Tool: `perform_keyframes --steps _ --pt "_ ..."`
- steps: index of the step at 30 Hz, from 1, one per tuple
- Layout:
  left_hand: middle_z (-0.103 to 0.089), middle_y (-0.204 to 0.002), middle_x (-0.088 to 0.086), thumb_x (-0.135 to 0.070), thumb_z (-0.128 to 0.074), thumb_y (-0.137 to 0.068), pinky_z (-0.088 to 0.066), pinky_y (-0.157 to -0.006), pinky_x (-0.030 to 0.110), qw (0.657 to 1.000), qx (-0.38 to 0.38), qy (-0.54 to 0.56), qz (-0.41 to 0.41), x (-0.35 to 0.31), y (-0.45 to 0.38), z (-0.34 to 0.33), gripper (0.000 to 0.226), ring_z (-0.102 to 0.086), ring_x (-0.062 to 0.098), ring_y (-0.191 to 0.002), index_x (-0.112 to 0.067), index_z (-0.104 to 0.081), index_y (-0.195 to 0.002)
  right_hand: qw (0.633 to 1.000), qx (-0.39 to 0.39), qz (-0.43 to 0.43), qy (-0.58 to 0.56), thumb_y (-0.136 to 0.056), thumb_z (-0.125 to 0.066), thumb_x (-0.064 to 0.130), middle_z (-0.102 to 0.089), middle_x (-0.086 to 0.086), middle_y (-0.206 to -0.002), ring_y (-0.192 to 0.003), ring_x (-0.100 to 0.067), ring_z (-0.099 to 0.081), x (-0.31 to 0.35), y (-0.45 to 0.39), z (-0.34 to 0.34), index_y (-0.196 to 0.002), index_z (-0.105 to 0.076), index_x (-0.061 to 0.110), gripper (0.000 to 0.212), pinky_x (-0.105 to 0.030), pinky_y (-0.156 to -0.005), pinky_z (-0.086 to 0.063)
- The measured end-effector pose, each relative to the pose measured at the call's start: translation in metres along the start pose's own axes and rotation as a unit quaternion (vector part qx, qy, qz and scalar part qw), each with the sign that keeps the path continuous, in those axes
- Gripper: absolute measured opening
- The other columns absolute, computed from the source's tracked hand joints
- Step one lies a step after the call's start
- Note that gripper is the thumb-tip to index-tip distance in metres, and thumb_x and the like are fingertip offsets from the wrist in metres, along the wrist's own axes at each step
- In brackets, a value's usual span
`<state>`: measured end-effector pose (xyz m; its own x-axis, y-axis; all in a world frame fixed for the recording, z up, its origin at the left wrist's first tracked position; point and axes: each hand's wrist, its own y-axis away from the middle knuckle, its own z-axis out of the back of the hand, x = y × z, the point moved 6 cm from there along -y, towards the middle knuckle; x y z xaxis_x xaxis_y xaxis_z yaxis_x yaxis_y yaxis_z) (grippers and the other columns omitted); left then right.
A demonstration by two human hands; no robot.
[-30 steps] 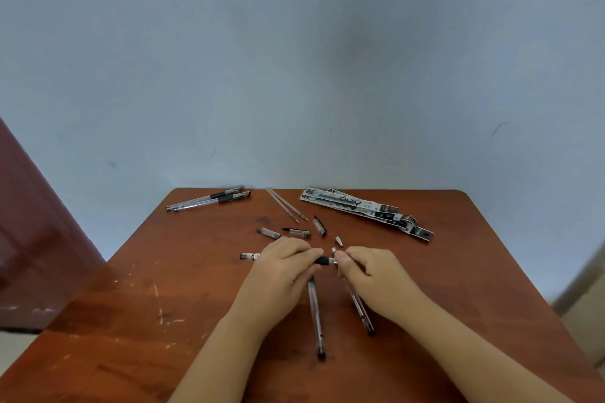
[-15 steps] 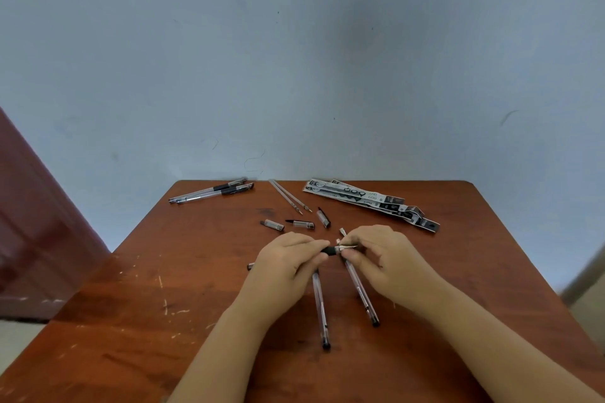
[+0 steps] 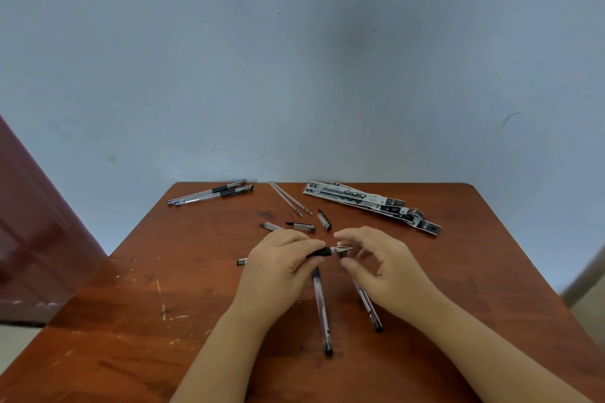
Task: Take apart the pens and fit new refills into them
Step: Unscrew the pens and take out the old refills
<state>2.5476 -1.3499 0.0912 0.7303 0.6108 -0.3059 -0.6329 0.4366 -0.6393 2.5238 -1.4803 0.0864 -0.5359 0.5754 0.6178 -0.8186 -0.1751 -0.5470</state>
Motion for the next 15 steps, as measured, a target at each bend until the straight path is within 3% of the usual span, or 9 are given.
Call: perform_keyframes --steps 2,4,7,10,13,15 --pt "-0.069 -0.076 -0.001 -0.03 -0.05 -0.076 -0.038 -0.08 0.016 1.0 0.002 0.001 0.004 0.0003 0.0 0.0013 0.031 -0.049 0.008 -0.083 -0.013 -0.073 -0.087 0.999 0.01 -0.031 -0.019 -0.073 -0.042 0.045 -0.049 0.026 -0.094 -0.094 0.003 -0.049 -0.002 -0.0007 -0.0012 -0.11 -0.044 0.036 0.037 -0.009 -0.077 -0.043" --pt "-0.069 -0.076 -0.001 -0.03 -0.049 -0.076 -0.038 -0.08 0.015 1.0 0.008 0.001 0.005 -0.0009 0.0003 0.0013 0.031 -0.049 0.007 -0.083 -0.013 -0.073 -0.087 0.999 0.015 -0.048 -0.01 -0.074 -0.035 0.051 -0.047 0.026 -0.091 -0.095 0.005 -0.048 -0.0038 -0.0016 -0.0025 -0.107 -0.042 0.038 0.036 -0.006 -0.075 -0.042" --pt "-0.068 -0.076 -0.002 -0.03 -0.05 -0.076 -0.039 -0.078 0.016 1.0 0.017 0.005 0.0 -0.003 0.0003 0.0004 0.03 -0.049 0.006 -0.081 -0.014 -0.073 -0.087 0.999 0.016 -0.026 0.021 -0.078 -0.029 0.048 -0.046 0.028 -0.081 -0.085 0.011 -0.049 -0.0022 -0.0025 -0.0046 -0.097 -0.061 0.02 0.047 -0.002 -0.071 -0.038" --pt "-0.068 -0.075 -0.002 -0.03 -0.05 -0.076 -0.039 -0.077 0.018 1.0 0.02 -0.007 -0.006 -0.003 0.0003 -0.0001 0.03 -0.049 0.007 -0.08 -0.013 -0.073 -0.086 0.999 0.021 -0.01 0.025 -0.079 -0.035 0.039 -0.045 0.03 -0.08 -0.085 0.016 -0.048 -0.0053 0.0 -0.0074 -0.094 -0.066 0.01 0.045 -0.002 -0.077 -0.036" --pt "-0.068 -0.074 -0.002 -0.031 -0.049 -0.075 -0.038 -0.078 0.017 1.0 0.024 -0.009 0.003 -0.0011 0.0004 0.0005 0.031 -0.049 0.007 -0.081 -0.014 -0.073 -0.085 1.0 0.024 -0.008 0.002 -0.079 -0.049 0.028 -0.048 0.022 -0.091 -0.087 0.003 -0.049 -0.0052 0.0011 -0.0071 -0.108 -0.057 0.022 0.031 -0.012 -0.079 -0.043" --pt "-0.068 -0.074 -0.002 -0.031 -0.05 -0.075 -0.038 -0.078 0.016 1.0 0.026 -0.007 0.009 -0.0006 0.0004 0.0004 0.031 -0.049 0.007 -0.082 -0.013 -0.073 -0.085 0.998 0.029 -0.043 -0.023 -0.081 -0.058 0.021 -0.045 0.023 -0.097 -0.091 -0.001 -0.049 -0.0063 0.0012 -0.0063 -0.114 -0.043 0.034 0.038 -0.014 -0.079 -0.044"
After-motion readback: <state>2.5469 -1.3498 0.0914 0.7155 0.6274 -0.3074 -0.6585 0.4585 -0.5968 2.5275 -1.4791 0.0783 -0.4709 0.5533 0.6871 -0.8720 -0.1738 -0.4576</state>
